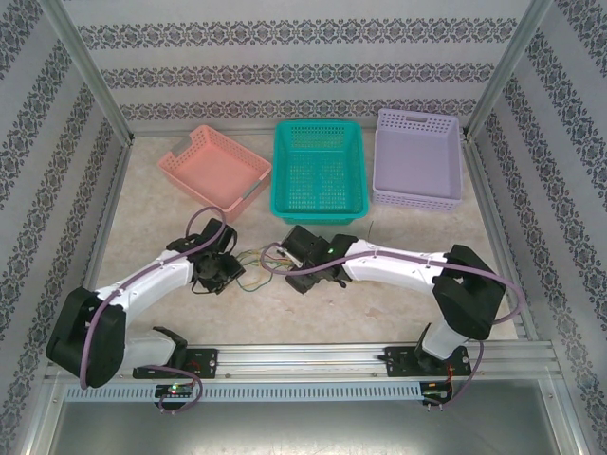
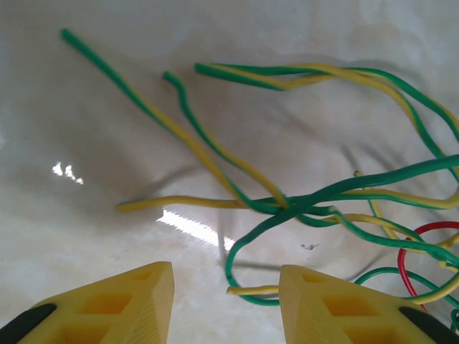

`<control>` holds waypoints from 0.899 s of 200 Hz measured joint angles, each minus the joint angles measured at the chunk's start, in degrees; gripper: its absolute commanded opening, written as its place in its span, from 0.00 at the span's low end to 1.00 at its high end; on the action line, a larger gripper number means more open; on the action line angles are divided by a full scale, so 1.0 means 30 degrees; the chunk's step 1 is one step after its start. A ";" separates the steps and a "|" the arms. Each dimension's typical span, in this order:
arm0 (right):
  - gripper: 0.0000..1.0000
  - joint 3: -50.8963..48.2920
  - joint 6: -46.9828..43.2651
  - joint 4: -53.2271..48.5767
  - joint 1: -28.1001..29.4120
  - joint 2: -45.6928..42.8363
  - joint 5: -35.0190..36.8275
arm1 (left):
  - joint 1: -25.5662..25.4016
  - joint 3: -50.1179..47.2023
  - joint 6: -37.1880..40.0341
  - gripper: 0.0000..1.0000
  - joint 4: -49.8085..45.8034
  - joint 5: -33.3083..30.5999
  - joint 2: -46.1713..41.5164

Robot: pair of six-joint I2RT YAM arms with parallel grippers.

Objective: Untangle the cables

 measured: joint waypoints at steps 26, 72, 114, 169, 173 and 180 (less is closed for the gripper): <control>0.69 0.0095 -0.0007 0.0080 0.0000 0.0444 0.0313 | -0.0714 0.0000 0.0568 0.45 0.0772 -0.0386 0.0299; 0.70 0.0146 -0.0066 0.0444 -0.0153 0.1792 0.0423 | -0.1479 0.0000 0.1435 0.35 0.1887 -0.1253 0.1829; 0.65 0.0153 -0.0073 0.0685 -0.0918 0.2368 0.0240 | -0.1588 0.0007 0.2579 0.23 0.2033 -0.2426 0.2470; 0.48 0.0189 -0.0102 0.0801 -0.1654 0.2412 -0.0197 | -0.1610 -0.0066 0.3621 0.00 0.3118 -0.3235 0.2623; 0.44 0.0189 -0.0095 0.0801 -0.1683 0.2419 -0.0248 | -0.1617 -0.0066 0.3636 0.00 0.3118 -0.3279 0.2623; 0.36 0.0189 -0.0102 0.0801 -0.1785 0.2433 -0.0291 | -0.1625 -0.0066 0.3679 0.00 0.3096 -0.3381 0.2601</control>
